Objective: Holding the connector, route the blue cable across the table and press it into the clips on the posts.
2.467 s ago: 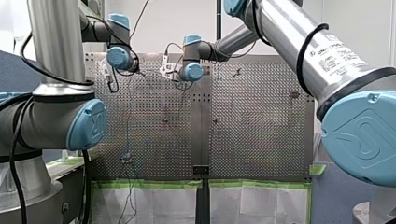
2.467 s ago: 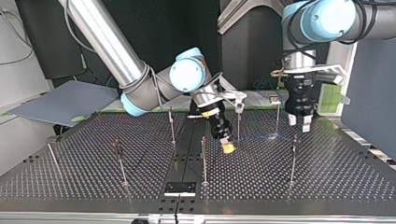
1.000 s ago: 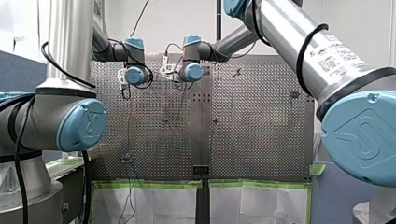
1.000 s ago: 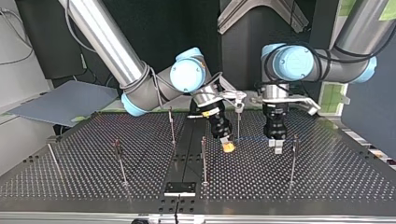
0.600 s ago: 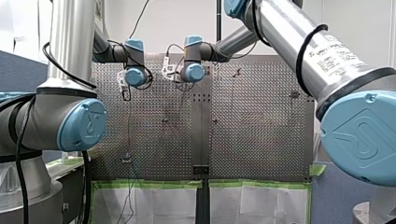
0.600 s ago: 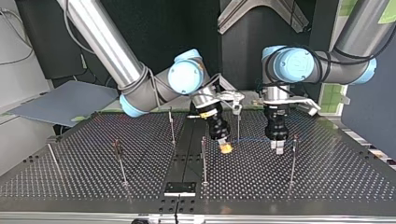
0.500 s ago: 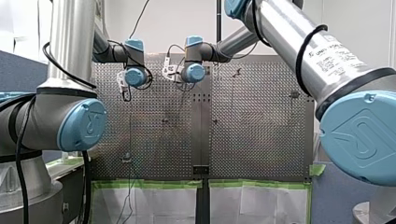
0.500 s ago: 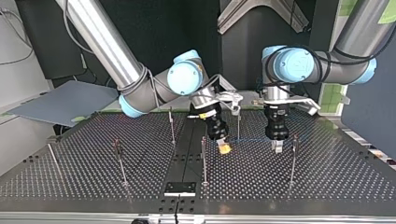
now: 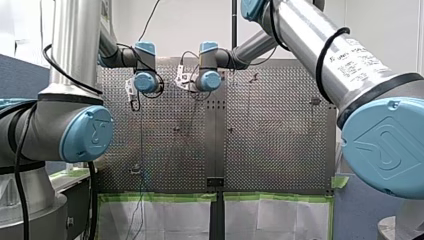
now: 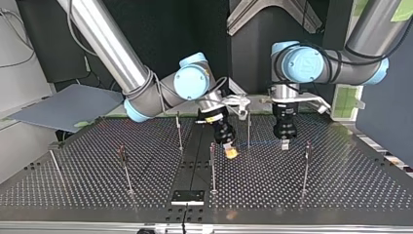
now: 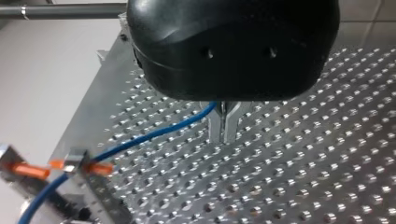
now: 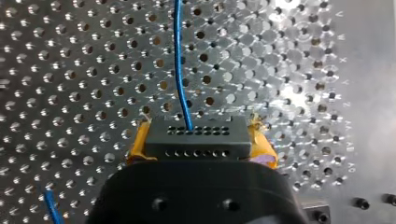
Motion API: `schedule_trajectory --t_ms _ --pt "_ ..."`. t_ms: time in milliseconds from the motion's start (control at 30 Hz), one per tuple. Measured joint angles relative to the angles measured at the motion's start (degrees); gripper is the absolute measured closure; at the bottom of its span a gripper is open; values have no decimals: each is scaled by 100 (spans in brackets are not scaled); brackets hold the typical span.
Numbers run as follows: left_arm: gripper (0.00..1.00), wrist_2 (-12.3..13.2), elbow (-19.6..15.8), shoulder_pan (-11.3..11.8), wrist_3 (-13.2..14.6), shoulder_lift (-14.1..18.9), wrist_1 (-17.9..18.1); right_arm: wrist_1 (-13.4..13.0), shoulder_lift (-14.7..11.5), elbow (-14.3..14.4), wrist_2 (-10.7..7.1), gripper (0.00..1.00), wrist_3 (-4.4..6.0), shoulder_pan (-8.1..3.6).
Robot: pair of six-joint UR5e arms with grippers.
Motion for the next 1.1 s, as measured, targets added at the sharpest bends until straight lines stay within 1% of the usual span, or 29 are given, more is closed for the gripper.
schedule_trajectory --t_ms 167,333,767,900,1000,1100 --pt "98 -91 -209 -43 15 113 6 -3 4 121 -1 100 0 -1" --pt "98 -104 -450 -71 -28 261 204 14 6 269 -6 100 -7 -27" --pt "98 -111 -1098 -169 -92 285 650 95 4 790 -7 100 -62 -88" --pt "98 -170 -1255 -242 -88 206 652 128 3 901 -2 100 -110 -88" --pt "98 -213 -1319 -303 -48 79 657 146 -3 997 0 100 -154 -83" --pt "98 -222 -1364 -335 -29 -69 739 165 -4 1110 2 100 -191 -69"
